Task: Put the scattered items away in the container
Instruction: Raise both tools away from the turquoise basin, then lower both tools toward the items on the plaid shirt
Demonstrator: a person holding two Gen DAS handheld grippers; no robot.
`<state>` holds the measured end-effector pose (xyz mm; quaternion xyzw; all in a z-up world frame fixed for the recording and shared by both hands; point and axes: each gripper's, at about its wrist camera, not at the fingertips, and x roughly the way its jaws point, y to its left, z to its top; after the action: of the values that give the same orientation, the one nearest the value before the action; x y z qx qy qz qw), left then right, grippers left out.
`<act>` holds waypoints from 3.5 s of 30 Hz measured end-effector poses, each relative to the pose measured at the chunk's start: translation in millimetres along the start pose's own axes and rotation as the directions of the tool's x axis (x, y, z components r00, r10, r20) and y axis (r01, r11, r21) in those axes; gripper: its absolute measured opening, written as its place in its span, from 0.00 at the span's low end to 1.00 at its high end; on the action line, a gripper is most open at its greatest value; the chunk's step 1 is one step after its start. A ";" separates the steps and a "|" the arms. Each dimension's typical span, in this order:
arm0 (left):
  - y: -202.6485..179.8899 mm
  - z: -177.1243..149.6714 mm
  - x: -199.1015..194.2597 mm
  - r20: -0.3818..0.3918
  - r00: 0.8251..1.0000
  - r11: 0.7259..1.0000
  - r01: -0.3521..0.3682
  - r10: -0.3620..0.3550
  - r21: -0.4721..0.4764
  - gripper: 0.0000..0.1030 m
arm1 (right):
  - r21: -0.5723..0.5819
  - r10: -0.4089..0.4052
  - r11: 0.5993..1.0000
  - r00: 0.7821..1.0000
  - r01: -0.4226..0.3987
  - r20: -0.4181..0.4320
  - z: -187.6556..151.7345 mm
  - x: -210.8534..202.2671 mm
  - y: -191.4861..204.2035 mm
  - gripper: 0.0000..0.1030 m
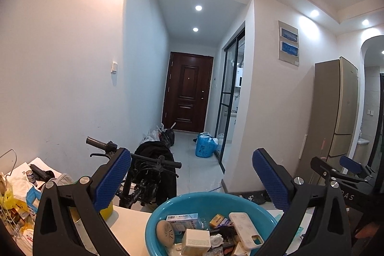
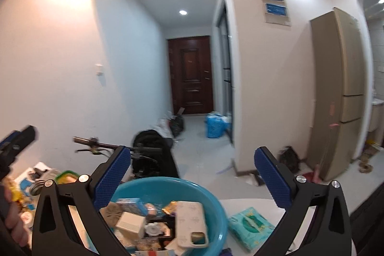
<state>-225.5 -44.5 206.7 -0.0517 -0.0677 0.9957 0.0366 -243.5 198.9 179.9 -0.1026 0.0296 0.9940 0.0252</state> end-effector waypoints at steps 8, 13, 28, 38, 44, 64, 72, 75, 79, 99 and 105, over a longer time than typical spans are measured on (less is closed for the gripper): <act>-9.5 21.6 -27.6 0.000 1.000 1.000 0.027 -0.027 -0.012 1.00 | -0.006 0.060 0.998 0.998 -0.060 0.032 14.1 -35.5 0.0 1.00; -23.1 34.0 -64.9 0.028 1.000 1.000 0.006 -0.006 0.027 1.00 | -0.049 0.063 0.997 0.991 -0.058 0.114 25.5 -85.2 6.8 1.00; -34.5 49.8 -196.0 0.094 0.995 0.999 -0.026 0.021 0.045 1.00 | -0.068 0.057 0.997 0.974 -0.043 0.220 31.2 -217.6 9.2 1.00; -45.3 37.8 -257.8 0.156 0.987 0.995 -0.044 0.030 0.087 1.00 | -0.044 0.063 0.998 0.950 -0.052 0.307 20.6 -292.6 -5.5 1.00; -49.6 28.9 -258.2 0.136 0.990 0.996 0.040 -0.050 0.074 1.00 | 0.022 0.082 0.995 0.953 -0.093 0.291 13.3 -300.1 -16.0 1.00; -33.6 -10.3 -279.2 0.139 0.988 0.993 -0.079 0.067 0.082 1.00 | 0.040 0.066 0.996 0.982 -0.074 0.179 -22.9 -296.3 -31.3 1.00; -24.4 -37.4 -263.6 0.032 0.995 0.992 -0.092 0.090 0.084 1.00 | -0.010 0.031 1.000 0.992 -0.030 0.122 -50.8 -285.7 -24.9 1.00; -9.6 -43.1 -270.3 0.016 0.999 0.999 -0.043 0.043 -0.002 1.00 | -0.005 0.034 0.999 0.997 -0.034 0.067 -64.9 -278.0 -31.3 1.00; -0.3 -52.5 -265.1 -0.020 0.999 0.999 -0.048 0.048 -0.011 1.00 | 0.020 0.007 1.000 1.000 -0.007 -0.018 -83.9 -264.5 -42.8 0.99; 4.9 -144.3 -206.6 -0.348 0.933 0.996 -0.075 0.088 0.050 0.99 | 0.021 0.039 0.999 0.968 -0.034 -0.249 -145.1 -218.4 -42.4 0.59; 24.9 -174.9 -193.2 -0.452 0.886 0.994 -0.107 0.104 0.019 0.91 | 0.024 0.045 0.999 0.948 -0.039 -0.314 -162.3 -207.2 -41.8 0.50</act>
<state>-16.6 -61.6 49.8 -0.2856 -0.0576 0.9566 -0.0028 -5.7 221.1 61.6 -0.2585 0.0440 0.9650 0.0001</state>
